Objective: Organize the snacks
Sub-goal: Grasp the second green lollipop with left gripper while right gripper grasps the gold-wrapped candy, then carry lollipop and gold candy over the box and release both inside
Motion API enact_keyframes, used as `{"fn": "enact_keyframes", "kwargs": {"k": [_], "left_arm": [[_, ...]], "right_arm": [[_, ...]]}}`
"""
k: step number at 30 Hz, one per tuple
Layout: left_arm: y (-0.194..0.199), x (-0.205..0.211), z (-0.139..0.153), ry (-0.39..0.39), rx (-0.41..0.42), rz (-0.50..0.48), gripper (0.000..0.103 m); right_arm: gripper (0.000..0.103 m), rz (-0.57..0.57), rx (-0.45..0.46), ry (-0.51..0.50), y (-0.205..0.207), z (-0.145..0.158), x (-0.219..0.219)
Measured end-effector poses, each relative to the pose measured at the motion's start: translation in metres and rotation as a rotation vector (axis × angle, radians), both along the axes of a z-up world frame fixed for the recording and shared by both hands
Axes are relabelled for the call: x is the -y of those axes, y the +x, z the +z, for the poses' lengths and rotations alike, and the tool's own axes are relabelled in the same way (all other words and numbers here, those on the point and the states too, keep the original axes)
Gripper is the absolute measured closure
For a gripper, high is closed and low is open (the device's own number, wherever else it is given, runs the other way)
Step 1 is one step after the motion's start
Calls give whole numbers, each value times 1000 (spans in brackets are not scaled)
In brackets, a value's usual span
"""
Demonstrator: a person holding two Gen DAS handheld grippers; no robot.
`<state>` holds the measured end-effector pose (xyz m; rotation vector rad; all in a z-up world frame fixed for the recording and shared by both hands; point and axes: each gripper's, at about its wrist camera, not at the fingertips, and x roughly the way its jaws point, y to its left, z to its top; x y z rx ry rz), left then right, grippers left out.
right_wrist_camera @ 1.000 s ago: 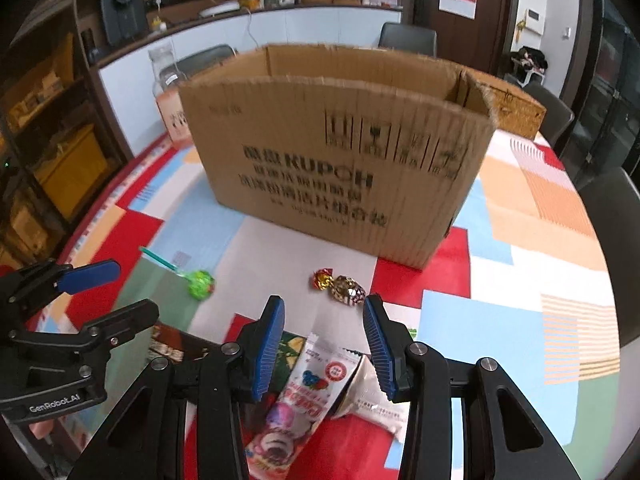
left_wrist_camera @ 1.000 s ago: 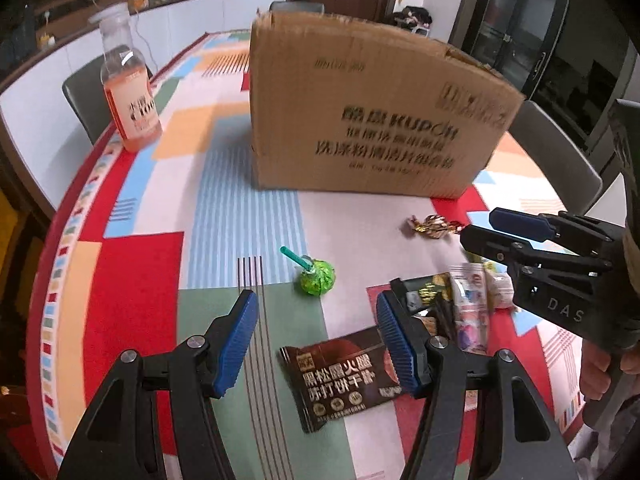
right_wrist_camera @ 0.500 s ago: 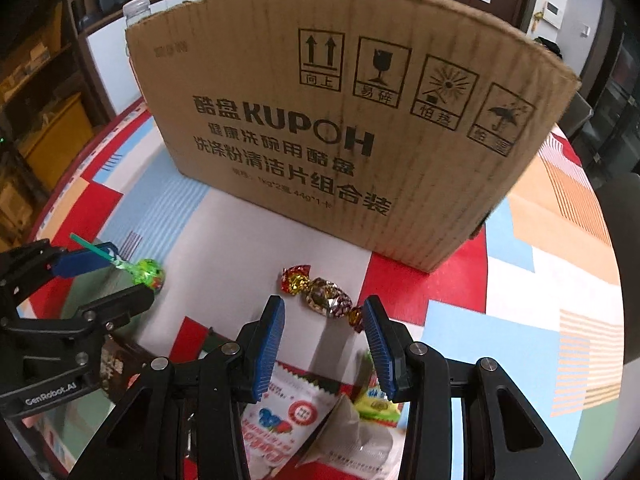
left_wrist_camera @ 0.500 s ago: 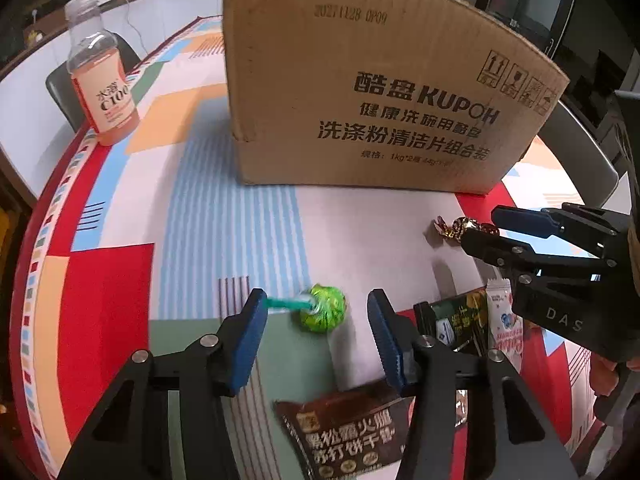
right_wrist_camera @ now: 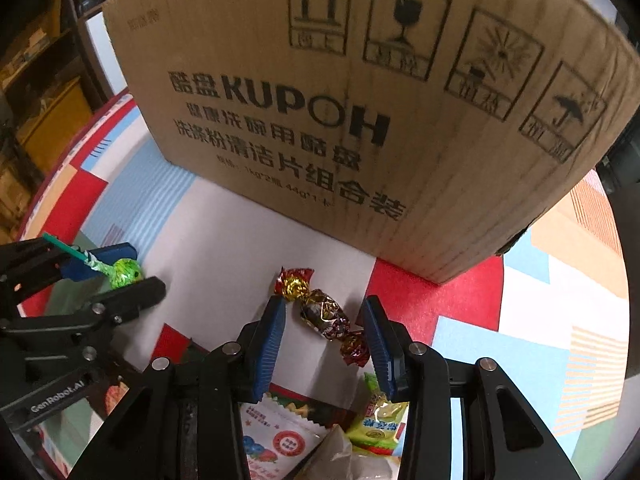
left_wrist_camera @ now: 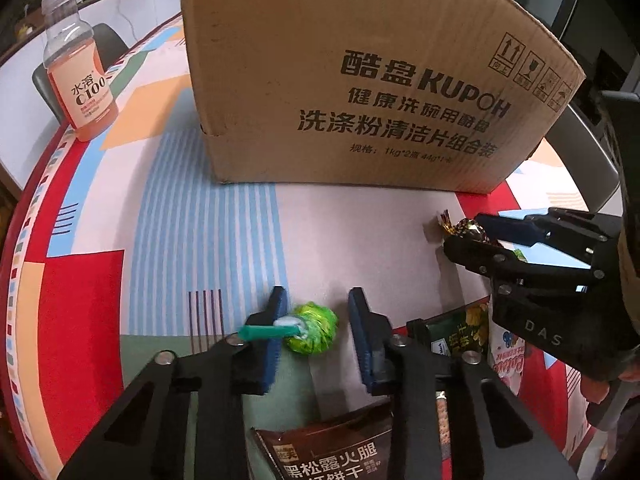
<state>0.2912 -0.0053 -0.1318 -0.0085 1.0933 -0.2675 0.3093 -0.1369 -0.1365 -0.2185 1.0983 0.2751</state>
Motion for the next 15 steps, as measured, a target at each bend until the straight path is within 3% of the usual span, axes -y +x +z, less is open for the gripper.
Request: {"fn": "enact_keyframes", "kwargs": {"k": [8,15], "left_arm": [[1,-2,8,-24,5,4,77],[-17,-7,31,-36,61,-1,77]], "right_arm": [[84,-5,9,9,-2,-2,-10],[84,-17,49,50,-16,19,-7]]}}
